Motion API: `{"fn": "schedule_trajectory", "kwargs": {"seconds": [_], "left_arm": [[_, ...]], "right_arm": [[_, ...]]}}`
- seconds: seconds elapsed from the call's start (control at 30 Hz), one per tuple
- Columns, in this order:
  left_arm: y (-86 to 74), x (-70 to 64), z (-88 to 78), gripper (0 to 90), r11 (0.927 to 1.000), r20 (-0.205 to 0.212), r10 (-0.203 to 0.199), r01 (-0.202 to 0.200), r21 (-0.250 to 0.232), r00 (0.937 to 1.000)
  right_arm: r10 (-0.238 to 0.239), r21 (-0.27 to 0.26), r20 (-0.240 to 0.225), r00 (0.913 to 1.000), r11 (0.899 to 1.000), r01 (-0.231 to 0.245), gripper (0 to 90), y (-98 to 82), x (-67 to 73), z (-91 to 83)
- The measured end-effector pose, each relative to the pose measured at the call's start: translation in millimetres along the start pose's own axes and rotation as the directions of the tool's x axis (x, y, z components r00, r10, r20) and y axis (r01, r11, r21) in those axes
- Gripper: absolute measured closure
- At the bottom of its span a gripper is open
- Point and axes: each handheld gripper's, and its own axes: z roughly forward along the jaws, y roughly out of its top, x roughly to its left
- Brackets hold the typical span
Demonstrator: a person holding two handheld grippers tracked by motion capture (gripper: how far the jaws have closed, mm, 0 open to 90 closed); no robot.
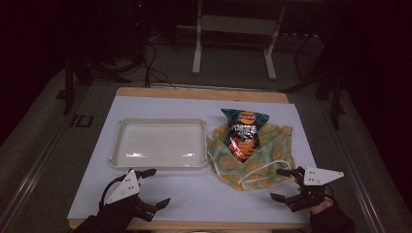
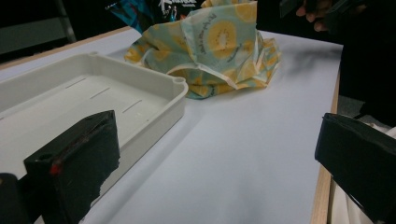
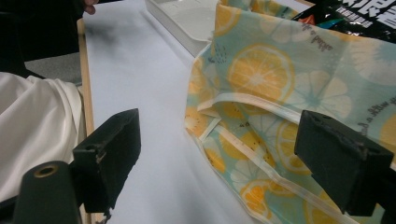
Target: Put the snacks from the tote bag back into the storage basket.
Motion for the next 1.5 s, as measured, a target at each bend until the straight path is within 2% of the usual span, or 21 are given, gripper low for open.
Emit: {"fn": "schedule_trajectory", "kwargs": {"seconds": [0.1, 0.2, 0.3, 0.5, 0.63, 0.77, 0.97, 1.13, 1.27, 1.4, 1.5], "left_arm": [[0.2, -0.5, -0.1, 0.4, 1.0, 0.009, 0.002, -0.002, -0.007, 1.0], [1.1, -1.3, -1.1, 0.5, 0.9996, 0.014, 0.003, -0.002, -0.029, 0.9999], [1.3, -0.8, -2.0, 0.4, 0.9992, 0.008, -0.001, 0.001, -0.04, 1.0], [3.2, -0.2, -4.4, 0.4, 0.9954, 0.018, -0.02, 0.021, -0.093, 0.9996], [3.1, -0.4, -4.3, 0.4, 0.9965, 0.009, -0.011, 0.012, -0.083, 0.9999], [3.4, -2.3, -3.6, 0.4, 0.9968, 0.009, -0.005, 0.006, -0.079, 0.9999], [3.2, -2.5, -2.8, 0.4, 0.9975, 0.008, -0.001, 0.002, -0.071, 1.0], [3.1, -2.4, -2.4, 0.4, 0.9977, 0.008, -0.002, 0.003, -0.068, 1.0], [3.0, -2.4, -2.5, 0.5, 0.9977, 0.008, -0.002, 0.003, -0.068, 1.0], [2.9, -2.4, -2.3, 0.4, 0.9978, 0.01, -0.003, 0.004, -0.066, 0.9999], [2.8, -2.5, -2.6, 0.4, 0.9979, 0.01, -0.002, 0.002, -0.065, 0.9999]], "right_arm": [[0.018, 0.007, -0.009, 0.9998, 1.0, -0.018, 14.2, 1.4, 0.2, -1.3], [0.03, 0.019, 0.001, 0.9996, 0.999, -0.03, 13.4, 3.2, 1.3, -1.0], [0.031, 0.009, 0.025, 0.9992, 0.999, -0.031, 13.1, 5.5, 3.6, -1.6], [0.032, -0.006, 0.012, 0.9994, 0.999, -0.032, 12.5, 13.4, 5.9, -6.8], [0.04, -0.028, 0.004, 0.9992, 0.999, -0.04, 12.0, 19.5, 5.9, -11.5], [0.008, -0.02, 0.045, 0.999, 1.0, -0.007, 10.9, 30.0, 8.3, -16.1], [-0.01, 0.003, 0.04, 0.9991, 1.0, 0.01, 10.7, 38.8, 6.2, -18.5], [-0.031, -0.031, 0.018, 0.9994, 0.999, 0.031, 10.6, 51.1, 4.0, -21.8], [-0.058, -0.049, 0.04, 0.9975, 0.997, 0.06, 10.4, 64.0, 0.0, -21.6], [-0.097, -0.03, 0.053, 0.9939, 0.995, 0.098, 10.4, 77.0, -5.2, -19.2], [-0.087, -0.034, 0.054, 0.9947, 0.995, 0.089, 10.5, 84.8, -13.8, -18.8]]}}
